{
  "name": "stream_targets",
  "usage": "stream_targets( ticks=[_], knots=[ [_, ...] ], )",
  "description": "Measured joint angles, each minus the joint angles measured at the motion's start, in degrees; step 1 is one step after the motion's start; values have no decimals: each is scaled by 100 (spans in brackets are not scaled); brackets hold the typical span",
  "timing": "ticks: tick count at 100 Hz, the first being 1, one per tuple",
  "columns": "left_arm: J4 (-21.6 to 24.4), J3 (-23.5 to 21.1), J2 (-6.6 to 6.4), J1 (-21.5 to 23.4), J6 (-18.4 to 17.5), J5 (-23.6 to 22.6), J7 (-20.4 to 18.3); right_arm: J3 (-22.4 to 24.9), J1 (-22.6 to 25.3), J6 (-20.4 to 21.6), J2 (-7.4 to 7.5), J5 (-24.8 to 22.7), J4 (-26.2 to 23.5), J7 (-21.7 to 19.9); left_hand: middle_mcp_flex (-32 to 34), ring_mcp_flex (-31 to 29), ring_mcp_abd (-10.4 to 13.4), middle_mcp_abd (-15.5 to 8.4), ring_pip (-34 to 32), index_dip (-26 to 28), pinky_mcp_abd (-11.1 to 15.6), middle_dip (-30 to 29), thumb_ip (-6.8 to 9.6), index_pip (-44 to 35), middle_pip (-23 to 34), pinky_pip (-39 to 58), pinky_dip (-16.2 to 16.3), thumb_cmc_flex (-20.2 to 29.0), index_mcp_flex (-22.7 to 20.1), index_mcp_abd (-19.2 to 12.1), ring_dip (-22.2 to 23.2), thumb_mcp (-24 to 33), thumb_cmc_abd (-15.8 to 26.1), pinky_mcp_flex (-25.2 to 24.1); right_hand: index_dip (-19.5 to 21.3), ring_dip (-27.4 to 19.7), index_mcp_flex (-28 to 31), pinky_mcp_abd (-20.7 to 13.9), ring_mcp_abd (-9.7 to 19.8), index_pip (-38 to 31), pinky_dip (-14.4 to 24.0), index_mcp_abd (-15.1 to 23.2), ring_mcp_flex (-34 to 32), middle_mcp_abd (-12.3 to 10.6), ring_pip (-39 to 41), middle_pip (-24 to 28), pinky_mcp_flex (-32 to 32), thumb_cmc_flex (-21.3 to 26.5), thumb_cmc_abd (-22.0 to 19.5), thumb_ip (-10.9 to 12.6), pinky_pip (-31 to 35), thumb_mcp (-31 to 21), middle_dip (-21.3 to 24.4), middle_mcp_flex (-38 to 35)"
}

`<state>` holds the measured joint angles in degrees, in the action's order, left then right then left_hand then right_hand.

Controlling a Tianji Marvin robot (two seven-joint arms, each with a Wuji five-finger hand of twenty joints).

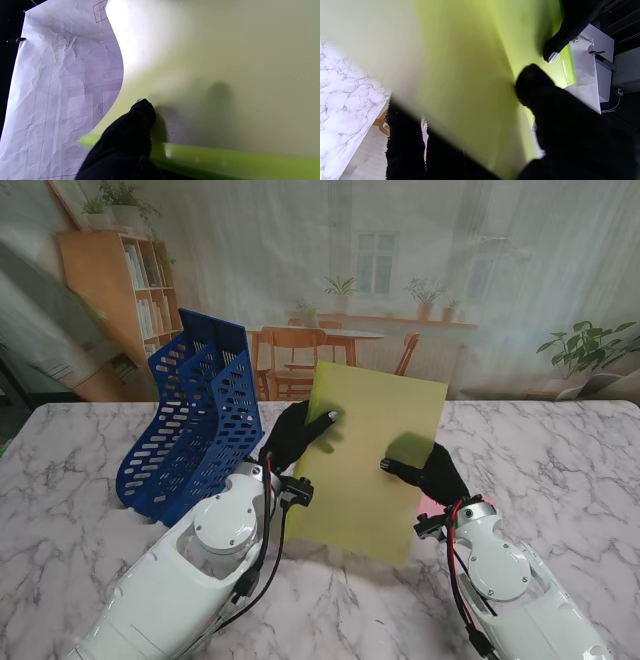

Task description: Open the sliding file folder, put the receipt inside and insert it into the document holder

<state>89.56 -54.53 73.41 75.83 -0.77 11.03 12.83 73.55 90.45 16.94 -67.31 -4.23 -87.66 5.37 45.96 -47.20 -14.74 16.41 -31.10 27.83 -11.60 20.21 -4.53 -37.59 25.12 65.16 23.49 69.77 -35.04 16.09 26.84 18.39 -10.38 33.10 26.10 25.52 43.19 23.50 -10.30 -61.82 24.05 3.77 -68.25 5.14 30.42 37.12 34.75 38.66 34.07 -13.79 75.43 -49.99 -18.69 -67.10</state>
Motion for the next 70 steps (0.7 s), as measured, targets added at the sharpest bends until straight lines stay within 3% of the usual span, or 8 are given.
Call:
stream_targets(
  ticks=[4,11,20,25,32,38,45,70],
  knots=[
    [-5,-3,-1,2,14,22,-42,-11,-12,0,3,19,17,-9,0,0,-3,2,0,-13,-4,0,0,37,0,0,0,0,2,35,0,0,0,-22,-377,99,4,-69,24,60,18,-194,-151,-11,105,128,152,131,-69,0,173,2,-12,-215],
    [-5,-14,-8,10,38,45,-120,-25,-34,0,5,27,50,-15,0,4,-4,11,0,-55,-8,0,0,104,0,0,0,1,71,52,0,0,3,-49,-679,209,111,-96,30,129,29,-316,-327,-12,361,239,301,146,-67,0,360,2,-83,-442],
    [3,-32,-29,31,57,61,-219,-53,-60,-1,4,-17,91,45,-1,9,-12,40,0,-190,-12,0,0,326,0,-15,0,7,212,107,0,-37,13,-83,-646,393,111,-207,33,129,29,-384,-421,-13,663,439,409,205,-112,0,494,1,-353,-550],
    [5,-42,-40,42,57,67,-262,-84,-74,-1,-6,-51,117,198,-4,32,-16,40,0,-317,-13,0,57,598,-42,-16,0,25,334,106,0,-428,96,-125,-456,469,111,-231,34,165,29,-386,-438,-14,811,569,447,265,-112,0,527,-1,-494,-550],
    [15,-77,-51,67,51,76,-316,-116,-93,26,-41,-88,159,446,-102,163,-53,58,4,-343,-14,-31,288,1019,-70,-26,0,53,533,105,-5,-1343,252,-230,-306,537,111,-275,37,165,29,-386,-439,-14,1017,677,503,341,-112,0,572,-3,-632,-550],
    [22,-120,-60,94,36,75,-354,-118,-105,81,-78,-108,190,540,-266,272,-92,72,4,-407,-21,-88,338,1273,-137,-28,0,-304,682,112,-5,-1691,313,-306,-228,594,110,-280,37,166,29,-386,-441,-14,1083,732,532,400,-113,0,584,-9,-693,-550],
    [35,-183,-71,126,23,66,-372,-113,-112,157,-112,-125,211,589,-331,290,-136,124,13,-427,-71,-151,343,1394,-221,-28,67,-585,692,116,-5,-1742,313,-321,-160,600,110,-284,37,169,29,-386,-441,-10,1087,767,578,432,-113,0,587,-15,-713,-548],
    [63,-370,-117,184,-19,30,-424,-92,-108,344,-181,-210,209,776,-332,301,-156,131,14,-429,-95,-225,344,1423,-293,-25,130,-655,728,118,-5,-1801,313,-343,-45,669,110,-292,38,169,29,-319,-444,62,1360,768,668,433,-113,-5,626,-15,-762,-542]
  ],
)
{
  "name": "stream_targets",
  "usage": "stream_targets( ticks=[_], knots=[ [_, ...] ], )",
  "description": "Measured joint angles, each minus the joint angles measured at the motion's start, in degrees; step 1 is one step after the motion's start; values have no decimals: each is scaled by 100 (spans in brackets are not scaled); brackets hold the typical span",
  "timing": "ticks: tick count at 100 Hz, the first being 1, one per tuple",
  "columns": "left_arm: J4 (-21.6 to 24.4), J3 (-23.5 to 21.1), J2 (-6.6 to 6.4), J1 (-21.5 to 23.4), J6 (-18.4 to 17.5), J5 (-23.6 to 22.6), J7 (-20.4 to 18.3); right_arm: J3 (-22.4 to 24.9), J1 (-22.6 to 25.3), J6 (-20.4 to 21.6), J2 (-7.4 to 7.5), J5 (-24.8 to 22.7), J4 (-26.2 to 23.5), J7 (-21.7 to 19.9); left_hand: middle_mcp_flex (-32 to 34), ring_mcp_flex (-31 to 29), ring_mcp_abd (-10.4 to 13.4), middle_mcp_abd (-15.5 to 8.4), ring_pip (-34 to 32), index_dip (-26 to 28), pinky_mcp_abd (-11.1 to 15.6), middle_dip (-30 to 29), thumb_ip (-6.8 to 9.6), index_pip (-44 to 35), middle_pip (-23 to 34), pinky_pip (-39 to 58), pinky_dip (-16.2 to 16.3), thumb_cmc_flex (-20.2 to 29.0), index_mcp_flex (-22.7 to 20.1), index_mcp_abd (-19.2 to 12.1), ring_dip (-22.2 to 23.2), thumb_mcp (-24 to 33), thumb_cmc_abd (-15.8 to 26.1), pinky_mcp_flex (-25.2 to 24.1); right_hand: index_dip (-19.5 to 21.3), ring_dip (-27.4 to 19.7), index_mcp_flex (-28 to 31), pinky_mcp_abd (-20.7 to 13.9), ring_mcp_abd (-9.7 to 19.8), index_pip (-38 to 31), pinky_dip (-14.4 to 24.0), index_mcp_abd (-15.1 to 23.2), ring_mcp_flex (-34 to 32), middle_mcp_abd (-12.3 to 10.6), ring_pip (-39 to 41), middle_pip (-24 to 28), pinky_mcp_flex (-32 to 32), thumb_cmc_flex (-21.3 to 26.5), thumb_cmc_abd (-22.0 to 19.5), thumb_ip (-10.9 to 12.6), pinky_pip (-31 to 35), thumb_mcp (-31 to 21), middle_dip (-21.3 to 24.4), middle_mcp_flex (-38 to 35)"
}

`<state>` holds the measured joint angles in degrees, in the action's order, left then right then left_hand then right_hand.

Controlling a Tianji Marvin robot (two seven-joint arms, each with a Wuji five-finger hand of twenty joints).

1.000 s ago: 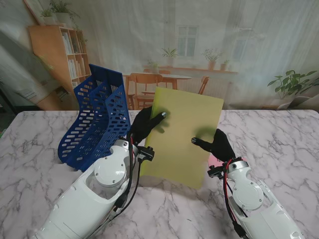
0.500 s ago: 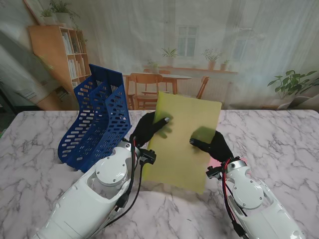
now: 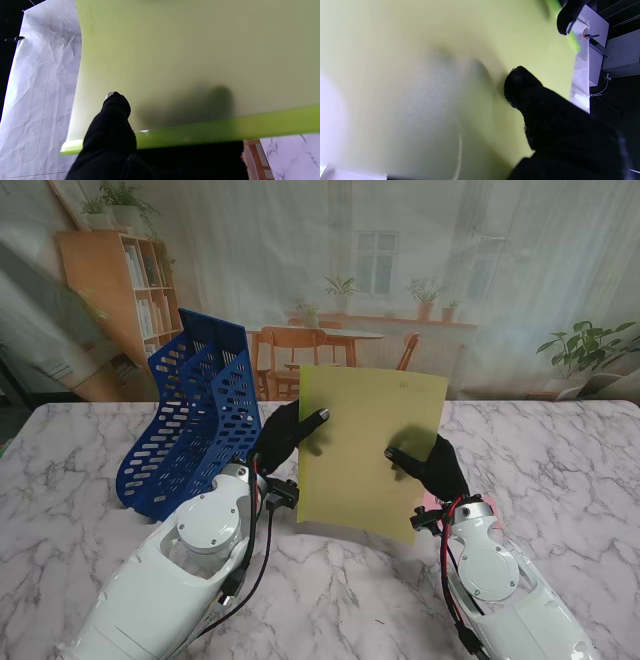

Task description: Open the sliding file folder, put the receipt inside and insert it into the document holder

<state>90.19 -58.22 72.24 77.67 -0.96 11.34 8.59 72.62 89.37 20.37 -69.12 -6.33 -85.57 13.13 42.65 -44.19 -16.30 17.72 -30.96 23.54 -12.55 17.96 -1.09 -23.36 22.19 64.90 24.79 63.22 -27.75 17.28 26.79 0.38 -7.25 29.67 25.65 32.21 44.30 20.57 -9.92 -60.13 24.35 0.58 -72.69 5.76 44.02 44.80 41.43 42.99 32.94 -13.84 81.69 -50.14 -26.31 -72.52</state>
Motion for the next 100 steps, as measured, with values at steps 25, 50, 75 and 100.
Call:
stream_targets(
  ticks=[25,50,75,100],
  knots=[
    [2,-108,-31,14,-117,1,-50,51,14,26,-14,5,-9,60,-134,71,-55,4,1,0,-60,-70,0,48,-132,0,2,-306,46,-150,0,-5,0,-63,16,1,0,-1,0,0,0,1,0,0,5,5,62,0,0,0,1,0,-13,0],
    [-3,-143,-45,11,-141,64,-63,78,31,23,-21,5,-31,90,-137,148,-122,9,41,375,-121,-153,0,-292,-217,0,57,-193,-178,-562,0,-2,71,-150,17,7,0,-1,0,0,0,1,0,0,7,6,75,0,0,-1,1,0,-15,0],
    [-11,-218,-44,25,-204,87,-48,105,61,17,-22,48,-84,86,-137,152,-137,13,50,719,-140,-155,1,-826,-220,0,68,310,-301,-852,-1,-11,137,-167,18,8,0,-1,1,0,0,1,0,1,9,6,124,0,0,-1,1,0,-18,0],
    [-50,-168,-70,-17,-205,16,-92,101,60,12,-22,66,-85,83,340,-32,-115,-233,51,783,-141,-118,1,-1318,0,3,141,609,-394,-836,-2,-104,137,16,19,8,0,-1,1,0,0,1,0,1,12,59,138,0,0,-1,1,0,-23,0]
  ],
)
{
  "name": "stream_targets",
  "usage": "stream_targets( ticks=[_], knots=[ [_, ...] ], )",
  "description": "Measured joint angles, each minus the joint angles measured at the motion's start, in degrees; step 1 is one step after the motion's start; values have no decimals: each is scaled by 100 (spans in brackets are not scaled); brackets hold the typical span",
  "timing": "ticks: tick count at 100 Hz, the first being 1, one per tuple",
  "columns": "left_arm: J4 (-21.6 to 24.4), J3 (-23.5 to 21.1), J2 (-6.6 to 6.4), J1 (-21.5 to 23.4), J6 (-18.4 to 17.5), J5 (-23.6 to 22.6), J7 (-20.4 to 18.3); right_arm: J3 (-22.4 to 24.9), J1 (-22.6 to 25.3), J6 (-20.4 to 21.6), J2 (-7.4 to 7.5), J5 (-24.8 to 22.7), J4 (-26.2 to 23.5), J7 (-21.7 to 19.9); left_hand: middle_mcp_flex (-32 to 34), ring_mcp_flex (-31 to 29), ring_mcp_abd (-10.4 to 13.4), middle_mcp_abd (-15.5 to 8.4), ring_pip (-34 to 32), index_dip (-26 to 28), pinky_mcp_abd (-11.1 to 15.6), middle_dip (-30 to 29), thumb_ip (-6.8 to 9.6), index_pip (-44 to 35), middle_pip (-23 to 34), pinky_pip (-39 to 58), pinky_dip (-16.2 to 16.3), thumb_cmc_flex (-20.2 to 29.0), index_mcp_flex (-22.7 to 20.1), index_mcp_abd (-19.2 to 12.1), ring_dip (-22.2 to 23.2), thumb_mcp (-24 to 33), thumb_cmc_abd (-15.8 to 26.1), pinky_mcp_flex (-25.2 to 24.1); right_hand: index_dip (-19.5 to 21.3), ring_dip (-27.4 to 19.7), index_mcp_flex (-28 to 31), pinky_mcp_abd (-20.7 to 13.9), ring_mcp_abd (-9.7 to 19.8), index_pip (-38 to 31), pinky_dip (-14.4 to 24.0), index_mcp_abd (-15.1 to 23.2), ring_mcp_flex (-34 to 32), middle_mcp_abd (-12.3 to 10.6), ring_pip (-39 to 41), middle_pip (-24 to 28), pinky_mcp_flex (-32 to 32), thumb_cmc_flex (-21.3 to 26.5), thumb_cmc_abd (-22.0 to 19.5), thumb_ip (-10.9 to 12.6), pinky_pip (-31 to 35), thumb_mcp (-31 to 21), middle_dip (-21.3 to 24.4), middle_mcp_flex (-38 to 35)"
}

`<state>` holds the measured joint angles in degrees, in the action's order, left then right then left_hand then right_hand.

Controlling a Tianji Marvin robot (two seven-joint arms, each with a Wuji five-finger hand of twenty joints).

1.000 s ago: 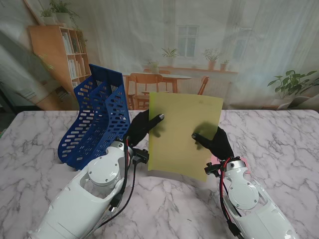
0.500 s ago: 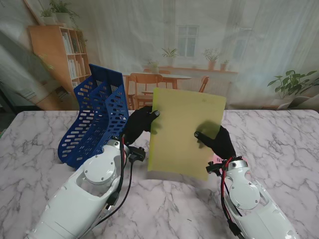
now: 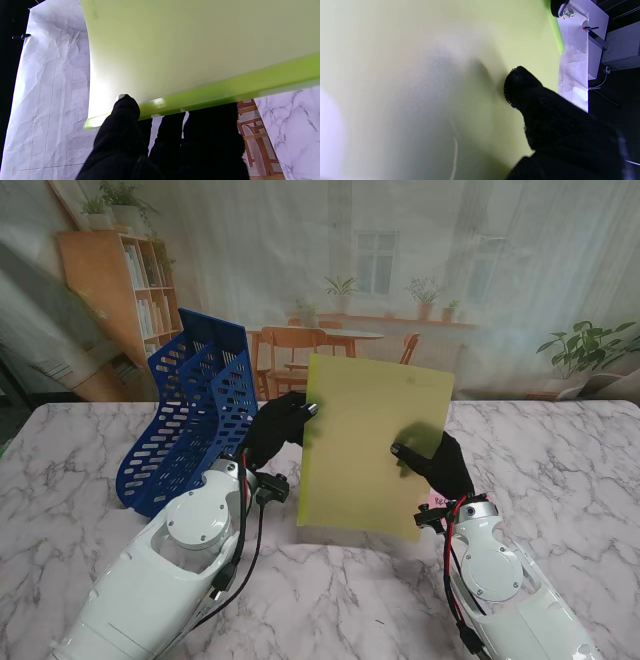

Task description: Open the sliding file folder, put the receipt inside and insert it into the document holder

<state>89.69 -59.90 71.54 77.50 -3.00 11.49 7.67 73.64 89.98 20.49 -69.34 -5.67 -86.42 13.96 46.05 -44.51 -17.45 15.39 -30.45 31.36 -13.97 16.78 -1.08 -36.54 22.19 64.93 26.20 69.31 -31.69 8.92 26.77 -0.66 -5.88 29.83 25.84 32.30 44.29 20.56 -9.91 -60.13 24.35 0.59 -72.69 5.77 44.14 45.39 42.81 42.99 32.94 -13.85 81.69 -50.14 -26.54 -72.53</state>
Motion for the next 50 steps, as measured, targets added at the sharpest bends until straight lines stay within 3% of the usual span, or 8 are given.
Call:
stream_targets(
  ticks=[30,50],
  knots=[
    [-22,-40,14,18,-53,-26,47,-20,-8,-14,-19,6,-4,75,137,-196,51,-62,0,-466,1,48,0,-17,56,1,-12,1,-129,421,-6,143,-10,171,0,1,0,0,0,0,1,0,0,0,6,8,38,0,0,0,0,0,-52,0],
    [-20,-73,10,44,-72,-38,45,-35,-13,-33,-30,5,-17,105,169,-221,66,-63,0,-371,8,48,0,-59,52,1,-71,1,-123,471,-37,236,-18,207,0,13,0,0,2,0,1,0,-4,0,131,26,74,0,0,0,0,0,-57,0]
  ],
)
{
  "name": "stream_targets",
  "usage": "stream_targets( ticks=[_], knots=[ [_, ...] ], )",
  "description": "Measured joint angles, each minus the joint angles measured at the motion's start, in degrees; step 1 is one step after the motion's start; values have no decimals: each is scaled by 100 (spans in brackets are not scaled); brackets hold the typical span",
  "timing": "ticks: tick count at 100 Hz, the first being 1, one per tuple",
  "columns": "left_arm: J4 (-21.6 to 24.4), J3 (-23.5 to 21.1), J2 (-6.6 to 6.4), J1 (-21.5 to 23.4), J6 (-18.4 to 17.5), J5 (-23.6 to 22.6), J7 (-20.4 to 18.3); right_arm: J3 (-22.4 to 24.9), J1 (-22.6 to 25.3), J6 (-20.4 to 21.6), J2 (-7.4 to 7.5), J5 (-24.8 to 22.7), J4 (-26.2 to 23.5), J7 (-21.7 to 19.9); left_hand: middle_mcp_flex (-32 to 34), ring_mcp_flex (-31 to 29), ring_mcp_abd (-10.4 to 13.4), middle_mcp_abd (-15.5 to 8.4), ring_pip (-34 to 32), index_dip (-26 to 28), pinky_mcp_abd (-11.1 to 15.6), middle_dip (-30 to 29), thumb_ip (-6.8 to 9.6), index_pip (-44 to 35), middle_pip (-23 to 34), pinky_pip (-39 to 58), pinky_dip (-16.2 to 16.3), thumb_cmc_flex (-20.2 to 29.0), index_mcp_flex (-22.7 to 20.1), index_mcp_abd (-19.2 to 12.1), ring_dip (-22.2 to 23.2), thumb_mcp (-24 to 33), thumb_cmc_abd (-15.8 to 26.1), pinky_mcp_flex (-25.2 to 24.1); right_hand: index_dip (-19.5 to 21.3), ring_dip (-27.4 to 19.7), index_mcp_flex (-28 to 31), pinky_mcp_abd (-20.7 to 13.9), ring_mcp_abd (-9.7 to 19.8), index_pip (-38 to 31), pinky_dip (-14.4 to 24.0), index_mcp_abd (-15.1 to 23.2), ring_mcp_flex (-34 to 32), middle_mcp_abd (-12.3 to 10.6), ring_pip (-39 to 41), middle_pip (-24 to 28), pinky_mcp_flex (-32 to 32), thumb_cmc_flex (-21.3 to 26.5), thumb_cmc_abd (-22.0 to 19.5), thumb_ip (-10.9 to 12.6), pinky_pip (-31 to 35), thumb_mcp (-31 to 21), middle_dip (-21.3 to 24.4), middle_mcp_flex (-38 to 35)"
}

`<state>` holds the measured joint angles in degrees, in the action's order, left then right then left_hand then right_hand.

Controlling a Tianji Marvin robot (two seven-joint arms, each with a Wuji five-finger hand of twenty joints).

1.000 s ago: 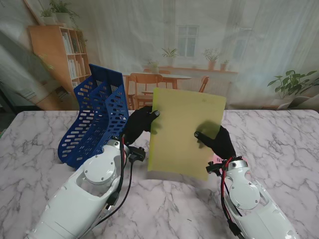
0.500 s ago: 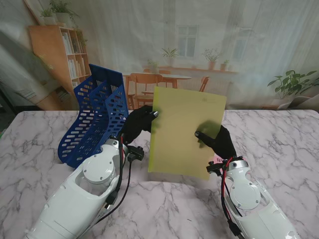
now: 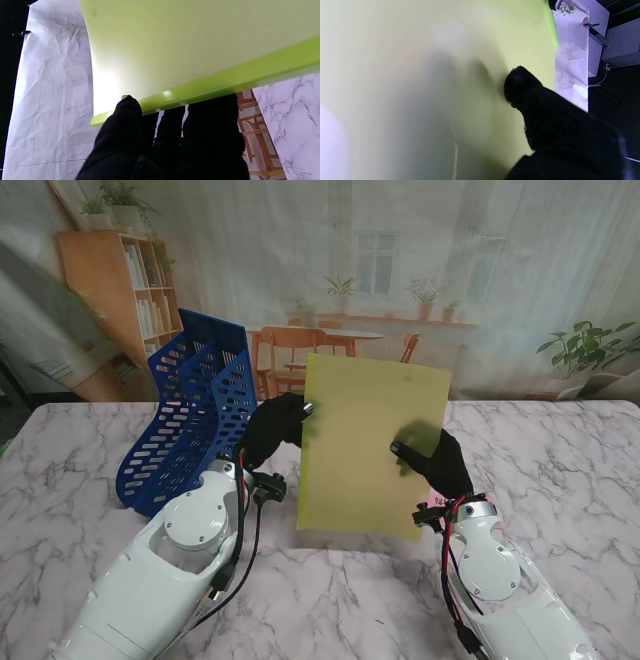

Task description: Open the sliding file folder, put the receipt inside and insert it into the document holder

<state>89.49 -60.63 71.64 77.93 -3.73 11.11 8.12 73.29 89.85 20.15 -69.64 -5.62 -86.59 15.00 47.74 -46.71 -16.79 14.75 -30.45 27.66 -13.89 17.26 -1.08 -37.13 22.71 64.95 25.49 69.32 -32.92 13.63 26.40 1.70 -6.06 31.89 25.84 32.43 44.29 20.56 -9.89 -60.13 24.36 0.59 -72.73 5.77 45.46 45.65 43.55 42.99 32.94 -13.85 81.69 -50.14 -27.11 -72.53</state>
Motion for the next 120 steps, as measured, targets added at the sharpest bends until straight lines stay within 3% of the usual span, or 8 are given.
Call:
stream_targets(
  ticks=[30,61,120],
  knots=[
    [-53,71,0,-35,-11,-153,98,23,9,82,-28,39,-11,110,326,-289,84,-68,-70,27,22,22,-10,-246,160,0,-20,0,-11,2,-10,7,-157,249,2,53,0,0,0,0,0,0,0,0,11,108,39,1,0,0,0,-9,-24,0],
    [-94,203,16,-89,74,-115,144,53,-35,380,-95,-11,1,498,328,-348,98,-68,-74,-106,23,22,-10,-301,101,9,-71,0,-20,2,-12,15,-173,293,79,136,3,-1,59,-4,0,0,-70,4,285,231,212,1,5,0,0,-45,-148,-1],
    [-124,236,44,-14,116,-70,129,50,-131,420,-182,-54,68,762,386,-361,102,-66,-74,-259,25,22,-10,-378,-16,228,-75,0,-21,4,-45,78,-187,365,139,191,10,-2,61,-17,0,0,-70,59,418,238,295,1,11,0,0,-48,-150,-4]
  ],
)
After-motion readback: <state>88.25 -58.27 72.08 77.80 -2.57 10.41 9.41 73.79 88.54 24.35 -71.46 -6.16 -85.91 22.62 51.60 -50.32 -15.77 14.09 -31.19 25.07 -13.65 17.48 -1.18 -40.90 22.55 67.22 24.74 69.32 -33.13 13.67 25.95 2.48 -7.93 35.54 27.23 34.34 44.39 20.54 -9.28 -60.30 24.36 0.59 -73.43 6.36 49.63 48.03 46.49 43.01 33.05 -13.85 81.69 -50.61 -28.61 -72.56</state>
